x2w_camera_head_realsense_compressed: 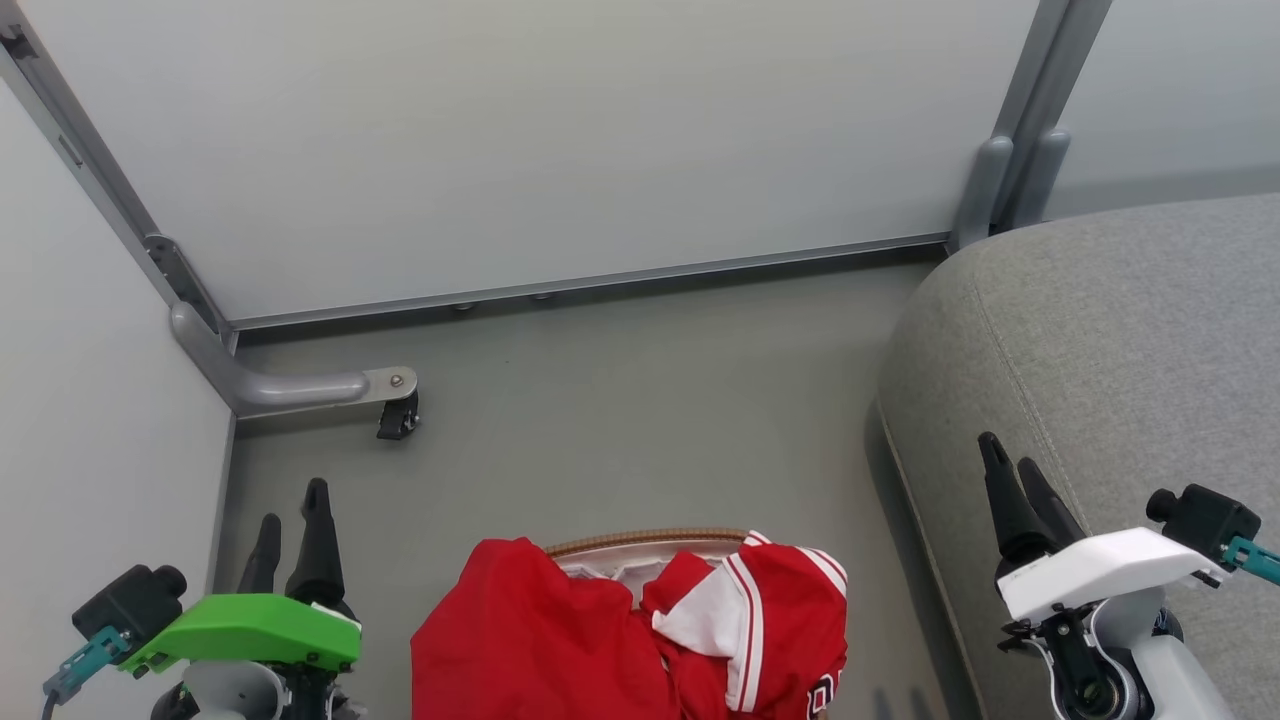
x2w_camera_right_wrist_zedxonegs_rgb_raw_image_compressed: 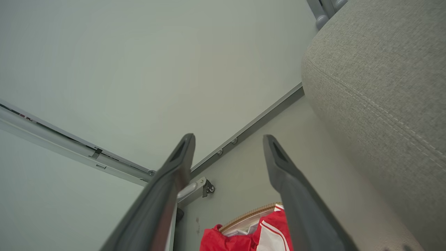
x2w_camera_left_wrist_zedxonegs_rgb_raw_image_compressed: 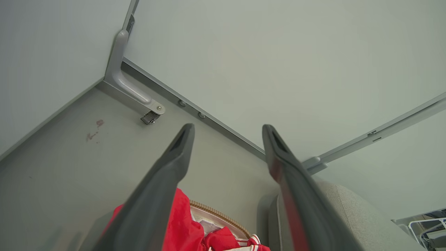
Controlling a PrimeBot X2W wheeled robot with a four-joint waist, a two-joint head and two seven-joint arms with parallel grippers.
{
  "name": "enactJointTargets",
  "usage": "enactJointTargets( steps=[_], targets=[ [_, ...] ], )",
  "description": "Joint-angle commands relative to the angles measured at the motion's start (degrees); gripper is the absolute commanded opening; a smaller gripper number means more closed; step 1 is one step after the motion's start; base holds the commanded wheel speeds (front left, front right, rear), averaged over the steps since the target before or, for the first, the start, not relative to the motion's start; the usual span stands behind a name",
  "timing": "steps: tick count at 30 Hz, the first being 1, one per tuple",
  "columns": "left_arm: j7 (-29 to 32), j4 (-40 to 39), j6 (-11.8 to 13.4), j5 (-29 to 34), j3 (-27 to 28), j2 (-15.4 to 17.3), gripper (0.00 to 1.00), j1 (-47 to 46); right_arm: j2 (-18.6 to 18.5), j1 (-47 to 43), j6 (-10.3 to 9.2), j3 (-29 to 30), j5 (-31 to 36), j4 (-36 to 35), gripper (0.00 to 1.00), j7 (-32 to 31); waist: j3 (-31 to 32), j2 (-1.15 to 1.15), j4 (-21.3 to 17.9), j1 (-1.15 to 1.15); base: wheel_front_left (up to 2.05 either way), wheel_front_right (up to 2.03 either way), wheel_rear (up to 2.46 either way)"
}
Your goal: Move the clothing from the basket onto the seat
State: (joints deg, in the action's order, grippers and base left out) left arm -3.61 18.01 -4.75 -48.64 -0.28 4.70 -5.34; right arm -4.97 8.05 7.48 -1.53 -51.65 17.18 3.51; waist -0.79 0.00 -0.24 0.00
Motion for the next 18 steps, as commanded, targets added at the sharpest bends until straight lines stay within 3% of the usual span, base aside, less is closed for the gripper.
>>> enactJointTargets(
  steps=[1, 18],
  targets=[
    [-0.6, -0.6, 0.3, 2.4, -0.5, 0.9, 1.0, -1.3, -0.7, 1.8, 0.01, -0.3, 2.2, -0.4, 1.0, 0.7, 0.0, 0.0, 0.0, 0.0, 0.0, 0.0, 0.0],
    [-3.6, -2.2, 2.0, 14.5, -3.3, 1.8, 1.0, -2.2, -0.1, 2.7, 0.01, -1.6, 15.1, -1.1, 1.0, 3.6, -0.3, 0.0, -0.1, 0.0, 0.0, 0.0, 0.0]
  ],
)
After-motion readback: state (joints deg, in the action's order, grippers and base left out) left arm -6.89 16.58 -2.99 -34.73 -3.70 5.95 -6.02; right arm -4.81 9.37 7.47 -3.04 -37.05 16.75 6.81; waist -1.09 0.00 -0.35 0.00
